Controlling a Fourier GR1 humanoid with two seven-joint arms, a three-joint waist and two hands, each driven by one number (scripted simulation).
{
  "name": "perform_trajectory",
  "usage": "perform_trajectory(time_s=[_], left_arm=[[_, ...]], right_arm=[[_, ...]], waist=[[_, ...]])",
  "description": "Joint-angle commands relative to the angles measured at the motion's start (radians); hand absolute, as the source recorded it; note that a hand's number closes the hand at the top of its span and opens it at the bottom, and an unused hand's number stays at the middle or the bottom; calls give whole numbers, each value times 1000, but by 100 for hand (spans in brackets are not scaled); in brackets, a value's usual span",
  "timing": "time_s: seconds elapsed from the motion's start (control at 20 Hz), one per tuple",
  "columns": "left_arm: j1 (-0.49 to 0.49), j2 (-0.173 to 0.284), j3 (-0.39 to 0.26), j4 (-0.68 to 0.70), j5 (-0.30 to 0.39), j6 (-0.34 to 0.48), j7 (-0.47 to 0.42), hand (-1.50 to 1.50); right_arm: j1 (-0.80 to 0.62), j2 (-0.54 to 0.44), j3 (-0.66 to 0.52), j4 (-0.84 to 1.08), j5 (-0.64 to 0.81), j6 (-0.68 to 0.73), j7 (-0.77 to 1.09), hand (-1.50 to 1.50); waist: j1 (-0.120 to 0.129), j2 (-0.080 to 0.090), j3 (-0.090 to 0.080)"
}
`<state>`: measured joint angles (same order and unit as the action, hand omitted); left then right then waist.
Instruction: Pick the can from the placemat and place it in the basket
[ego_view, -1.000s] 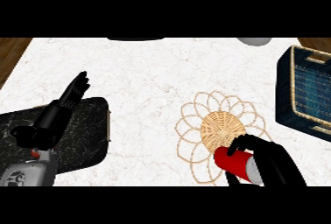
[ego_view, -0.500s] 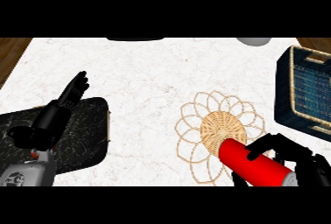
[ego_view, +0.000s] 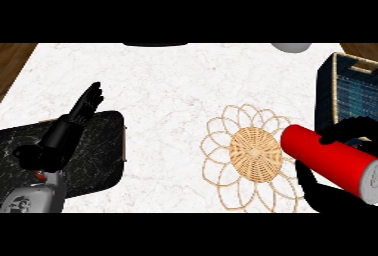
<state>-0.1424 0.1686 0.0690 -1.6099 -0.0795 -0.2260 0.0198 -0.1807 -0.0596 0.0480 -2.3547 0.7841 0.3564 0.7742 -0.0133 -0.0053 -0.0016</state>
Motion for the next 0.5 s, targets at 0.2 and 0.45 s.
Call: perform_trajectory(time_s=[0.2,0.45], left_arm=[[-24,40,40,-6,45,-46,22,0],[-33,47,46,-14,54,-57,44,0]], right_arm=[[-344,-92,-275,-23,-136,112,194,150],[-477,-201,-433,267,-128,-4,83,150]], waist=[[11,2,1],[20,5,2]])
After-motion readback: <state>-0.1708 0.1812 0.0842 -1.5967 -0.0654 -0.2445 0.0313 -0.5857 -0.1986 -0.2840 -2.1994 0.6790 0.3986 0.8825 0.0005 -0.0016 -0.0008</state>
